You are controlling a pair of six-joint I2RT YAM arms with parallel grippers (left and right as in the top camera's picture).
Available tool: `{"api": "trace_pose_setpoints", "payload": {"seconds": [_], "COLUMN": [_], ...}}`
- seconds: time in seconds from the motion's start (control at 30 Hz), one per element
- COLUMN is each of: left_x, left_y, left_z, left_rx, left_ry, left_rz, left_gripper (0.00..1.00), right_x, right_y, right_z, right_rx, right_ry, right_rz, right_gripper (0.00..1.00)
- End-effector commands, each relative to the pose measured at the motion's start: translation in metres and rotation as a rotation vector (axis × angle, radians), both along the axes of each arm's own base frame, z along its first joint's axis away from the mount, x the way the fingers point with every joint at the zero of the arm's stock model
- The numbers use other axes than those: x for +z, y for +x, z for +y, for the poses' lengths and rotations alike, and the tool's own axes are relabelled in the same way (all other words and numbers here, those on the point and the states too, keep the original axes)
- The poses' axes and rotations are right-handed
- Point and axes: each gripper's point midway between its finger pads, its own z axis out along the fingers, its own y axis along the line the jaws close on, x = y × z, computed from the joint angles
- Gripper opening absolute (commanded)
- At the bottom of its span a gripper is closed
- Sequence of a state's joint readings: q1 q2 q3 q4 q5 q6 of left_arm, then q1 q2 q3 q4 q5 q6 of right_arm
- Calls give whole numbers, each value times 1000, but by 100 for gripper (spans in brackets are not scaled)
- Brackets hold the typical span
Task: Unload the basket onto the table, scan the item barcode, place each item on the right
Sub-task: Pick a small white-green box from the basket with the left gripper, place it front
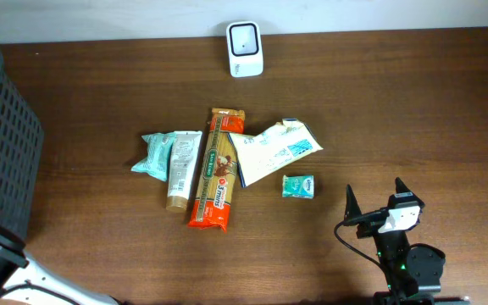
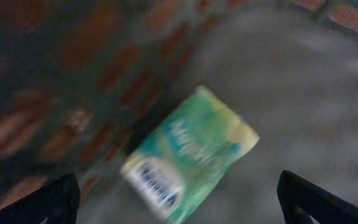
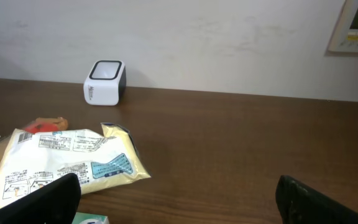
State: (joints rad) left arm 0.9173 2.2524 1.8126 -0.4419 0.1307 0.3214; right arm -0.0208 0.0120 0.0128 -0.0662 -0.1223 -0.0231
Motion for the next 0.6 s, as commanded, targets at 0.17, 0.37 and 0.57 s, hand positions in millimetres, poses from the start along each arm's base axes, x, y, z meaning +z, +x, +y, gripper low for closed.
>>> {"api": "trace_pose_setpoints", "payload": {"seconds": [0.17, 0.37, 0.57], "left_x": [-49, -60, -69], "left_y": [26, 16, 7], "left_z": [-13, -23, -34], "left_rx": [-114, -116, -118], "left_ry": [28, -30, -82], "left_rz": [77, 120, 160], "left_gripper": [90, 55, 0], "right_x": [-3, -3, -3], "right_y": [0, 0, 0], "right_z": [-1, -1, -1], "right_rx": [-4, -4, -4], "right_ry": [4, 4, 4], "right_rz": [3, 3, 3], "right_gripper": [99, 99, 99]}}
